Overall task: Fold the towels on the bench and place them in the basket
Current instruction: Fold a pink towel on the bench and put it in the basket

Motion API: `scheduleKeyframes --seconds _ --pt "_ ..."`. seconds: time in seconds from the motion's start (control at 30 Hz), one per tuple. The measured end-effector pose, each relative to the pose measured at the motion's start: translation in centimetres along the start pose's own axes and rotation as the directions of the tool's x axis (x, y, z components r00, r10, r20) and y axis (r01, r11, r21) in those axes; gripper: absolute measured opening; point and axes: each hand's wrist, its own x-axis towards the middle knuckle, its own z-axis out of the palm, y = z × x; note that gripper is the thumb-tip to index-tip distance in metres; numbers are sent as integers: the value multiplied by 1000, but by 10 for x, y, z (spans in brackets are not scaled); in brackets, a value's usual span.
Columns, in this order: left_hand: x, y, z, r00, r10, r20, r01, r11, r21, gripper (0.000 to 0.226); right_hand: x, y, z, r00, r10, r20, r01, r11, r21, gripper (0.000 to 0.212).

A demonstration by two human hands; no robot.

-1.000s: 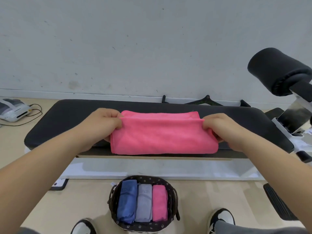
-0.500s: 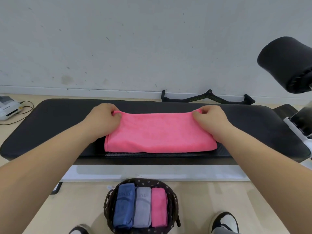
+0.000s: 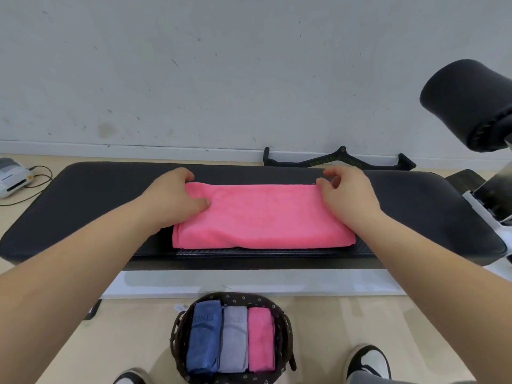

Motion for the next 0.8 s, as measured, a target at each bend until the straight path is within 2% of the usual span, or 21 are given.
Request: scheduleKeyframes --seconds 0.1,0.2,0.27,0.33,0.43,0.53,0.6,0.67,0.73,0.8 --pt "-1 7 1 998 -58 32 60 996 -69 28 -15 -25 -4 978 -207 38 211 963 -170 45" --pt "-2 11 -2 987 -118 105 132 981 -142 23 -46 -56 3 872 -362 329 416 902 -112 61" --pt "-5 11 -7 986 -123 111 141 974 -177 23 -63 -62 15 796 -313 518 462 867 -187 68" --pt "-8 10 -14 993 -95 71 110 964 -242 19 -70 -59 27 753 -220 620 474 835 -279 68" --pt "-19 9 -20 992 -107 61 122 911 -393 23 -69 -58 38 758 -186 626 471 820 -326 68" --pt "-33 10 -15 961 -151 231 237 881 -410 25 -70 -62 39 757 -165 632 454 829 -327 69" --pt "-37 9 -13 955 -132 264 242 861 -447 21 -69 -62 35 765 -185 617 433 856 -280 71" --pt "-36 9 -19 964 -118 237 236 789 -567 21 -64 -61 24 825 -235 515 397 888 -232 68" --pt "-36 12 -28 970 -135 202 236 724 -648 19 -58 -58 13 887 -277 370 397 867 -301 60" --pt "-34 18 -34 971 -169 168 238 666 -707 15 -54 -53 5 906 -239 349 350 887 -302 59"
